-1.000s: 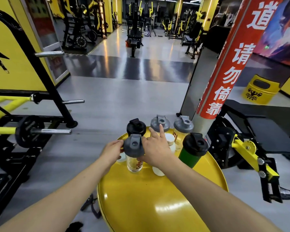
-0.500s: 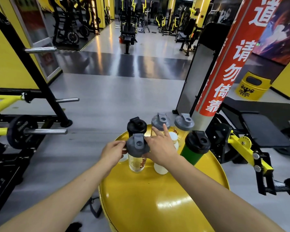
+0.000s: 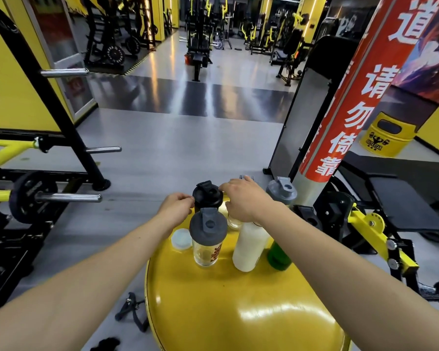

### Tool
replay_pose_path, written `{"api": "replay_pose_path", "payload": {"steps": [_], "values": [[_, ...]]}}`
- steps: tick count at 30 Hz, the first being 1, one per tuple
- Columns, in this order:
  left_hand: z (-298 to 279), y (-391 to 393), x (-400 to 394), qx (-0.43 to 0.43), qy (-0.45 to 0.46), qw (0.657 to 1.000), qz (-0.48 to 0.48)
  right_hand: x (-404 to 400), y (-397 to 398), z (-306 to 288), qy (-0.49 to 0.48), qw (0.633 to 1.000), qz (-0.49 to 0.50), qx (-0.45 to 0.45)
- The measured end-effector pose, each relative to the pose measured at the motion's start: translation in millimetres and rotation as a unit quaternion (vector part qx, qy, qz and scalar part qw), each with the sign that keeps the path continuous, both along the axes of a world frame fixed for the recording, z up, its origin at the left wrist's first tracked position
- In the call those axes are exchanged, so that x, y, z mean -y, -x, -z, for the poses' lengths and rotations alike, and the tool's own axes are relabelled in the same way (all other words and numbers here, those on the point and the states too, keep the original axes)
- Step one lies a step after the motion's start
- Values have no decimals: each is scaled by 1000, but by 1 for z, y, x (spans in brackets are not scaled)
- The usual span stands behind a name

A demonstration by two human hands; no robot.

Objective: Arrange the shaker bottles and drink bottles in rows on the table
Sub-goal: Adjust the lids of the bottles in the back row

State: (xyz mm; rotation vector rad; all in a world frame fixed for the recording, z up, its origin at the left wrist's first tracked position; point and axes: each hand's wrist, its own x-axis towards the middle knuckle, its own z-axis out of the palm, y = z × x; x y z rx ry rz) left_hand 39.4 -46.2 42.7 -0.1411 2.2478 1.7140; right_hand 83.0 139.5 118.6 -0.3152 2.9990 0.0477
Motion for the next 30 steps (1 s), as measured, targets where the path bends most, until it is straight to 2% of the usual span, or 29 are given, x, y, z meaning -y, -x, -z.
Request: {"api": "replay_pose_path", "payload": {"steps": [8, 13, 18, 30], "values": [[7, 32, -16, 49, 8, 999, -16, -13, 67, 33, -49, 998, -5, 29], [19, 44, -16, 64, 16, 998, -6, -14, 85, 42, -90, 994, -9, 63], [33, 51, -18, 59, -13, 998, -4, -10, 95, 46, -108, 990, -9, 87], [47, 64, -12, 53, -70, 996, -13, -7, 97, 51, -58, 997, 29, 39]]}}
